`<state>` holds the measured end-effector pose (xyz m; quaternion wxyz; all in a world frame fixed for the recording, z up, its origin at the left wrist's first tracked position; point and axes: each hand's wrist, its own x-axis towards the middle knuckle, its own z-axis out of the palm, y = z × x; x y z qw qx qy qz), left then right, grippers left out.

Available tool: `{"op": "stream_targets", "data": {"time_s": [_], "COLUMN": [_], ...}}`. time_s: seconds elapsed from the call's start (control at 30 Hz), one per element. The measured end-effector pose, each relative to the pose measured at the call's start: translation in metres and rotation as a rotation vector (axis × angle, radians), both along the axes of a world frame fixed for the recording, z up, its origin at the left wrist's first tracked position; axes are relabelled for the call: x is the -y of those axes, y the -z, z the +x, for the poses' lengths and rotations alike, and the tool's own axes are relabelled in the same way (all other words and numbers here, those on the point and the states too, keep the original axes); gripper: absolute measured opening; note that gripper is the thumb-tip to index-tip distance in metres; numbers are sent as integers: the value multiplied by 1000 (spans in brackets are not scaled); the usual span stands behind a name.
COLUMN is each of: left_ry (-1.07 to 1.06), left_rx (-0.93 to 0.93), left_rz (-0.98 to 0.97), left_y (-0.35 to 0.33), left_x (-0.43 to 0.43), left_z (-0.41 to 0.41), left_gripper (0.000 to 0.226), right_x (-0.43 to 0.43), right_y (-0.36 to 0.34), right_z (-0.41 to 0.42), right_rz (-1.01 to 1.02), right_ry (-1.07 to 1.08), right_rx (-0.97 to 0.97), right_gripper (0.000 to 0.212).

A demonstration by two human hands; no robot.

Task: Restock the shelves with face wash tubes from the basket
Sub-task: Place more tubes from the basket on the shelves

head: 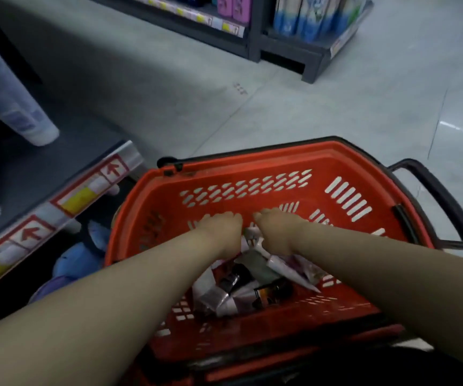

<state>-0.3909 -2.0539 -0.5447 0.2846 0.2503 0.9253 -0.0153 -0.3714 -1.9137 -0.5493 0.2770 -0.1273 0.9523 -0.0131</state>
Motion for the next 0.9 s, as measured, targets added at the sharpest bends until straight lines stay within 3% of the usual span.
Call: {"op": "stream_targets", "data": {"time_s": [0.27,0.4,0.57,0.9], "left_ry": [-88,-152,-271,-419], "left_rx": [198,266,272,336], "left_rz": [101,135,188,315], "left_y": [99,129,153,158], "left_x": [-19,-20,-13,-11], "left_z": [-30,-35,-22,-7], "left_gripper": [18,24,36,47], "right_x": [-21,-33,-32,-35], "right_y": [103,143,173,167], "right_z": [-38,-44,-35,-49], "right_rz": [59,116,193,161], "right_ry": [97,118,45,26], "right_rx": [159,117,-85,120], "right_gripper": [35,37,41,64]}}
